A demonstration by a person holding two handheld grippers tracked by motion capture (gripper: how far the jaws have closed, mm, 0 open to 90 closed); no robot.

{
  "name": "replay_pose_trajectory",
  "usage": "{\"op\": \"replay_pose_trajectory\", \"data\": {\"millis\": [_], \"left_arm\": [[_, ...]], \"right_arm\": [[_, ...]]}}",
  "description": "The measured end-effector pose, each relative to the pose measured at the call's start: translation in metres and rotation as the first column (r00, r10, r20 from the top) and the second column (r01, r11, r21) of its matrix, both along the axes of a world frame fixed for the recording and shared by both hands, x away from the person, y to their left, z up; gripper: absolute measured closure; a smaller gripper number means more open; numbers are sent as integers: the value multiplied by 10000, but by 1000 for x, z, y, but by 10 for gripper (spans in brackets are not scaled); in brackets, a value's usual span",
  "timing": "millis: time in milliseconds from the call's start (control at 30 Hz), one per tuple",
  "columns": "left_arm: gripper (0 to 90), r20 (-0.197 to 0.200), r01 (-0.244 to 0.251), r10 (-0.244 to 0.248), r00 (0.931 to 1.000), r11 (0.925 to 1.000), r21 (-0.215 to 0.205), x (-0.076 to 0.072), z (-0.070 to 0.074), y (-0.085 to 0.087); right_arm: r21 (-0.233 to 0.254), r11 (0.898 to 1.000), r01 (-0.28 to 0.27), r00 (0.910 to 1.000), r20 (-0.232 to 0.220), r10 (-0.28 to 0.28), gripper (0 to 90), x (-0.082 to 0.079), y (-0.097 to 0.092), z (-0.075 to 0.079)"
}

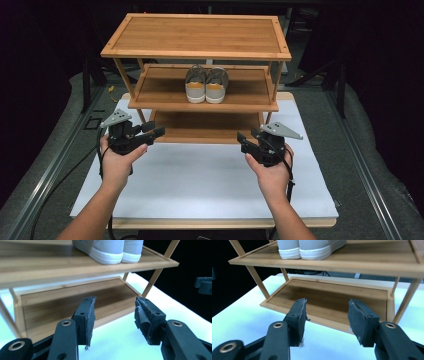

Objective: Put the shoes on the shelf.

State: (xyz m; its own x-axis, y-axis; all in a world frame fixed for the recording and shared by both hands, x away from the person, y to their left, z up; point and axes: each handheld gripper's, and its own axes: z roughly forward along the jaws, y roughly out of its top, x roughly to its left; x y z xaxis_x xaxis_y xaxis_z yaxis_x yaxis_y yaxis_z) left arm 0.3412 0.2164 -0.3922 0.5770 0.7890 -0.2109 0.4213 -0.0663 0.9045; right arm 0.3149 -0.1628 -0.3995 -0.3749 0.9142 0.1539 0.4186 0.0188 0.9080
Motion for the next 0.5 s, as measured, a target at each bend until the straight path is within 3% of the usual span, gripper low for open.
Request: {"op": "replay_pose_trajectory", "data": {"millis": [233, 500], "left_arm": [[492, -100, -99, 100, 9999, 9999, 70, -13, -21, 9], [503, -527, 108, -95, 9986, 9996, 249, -19, -67, 12]], "right_arm": [[-23, 9998, 208, 9996, -168, -208, 468, -16, -9, -23], [-554, 9984, 144, 9992, -367, -165, 485, -30, -12, -59]]}}
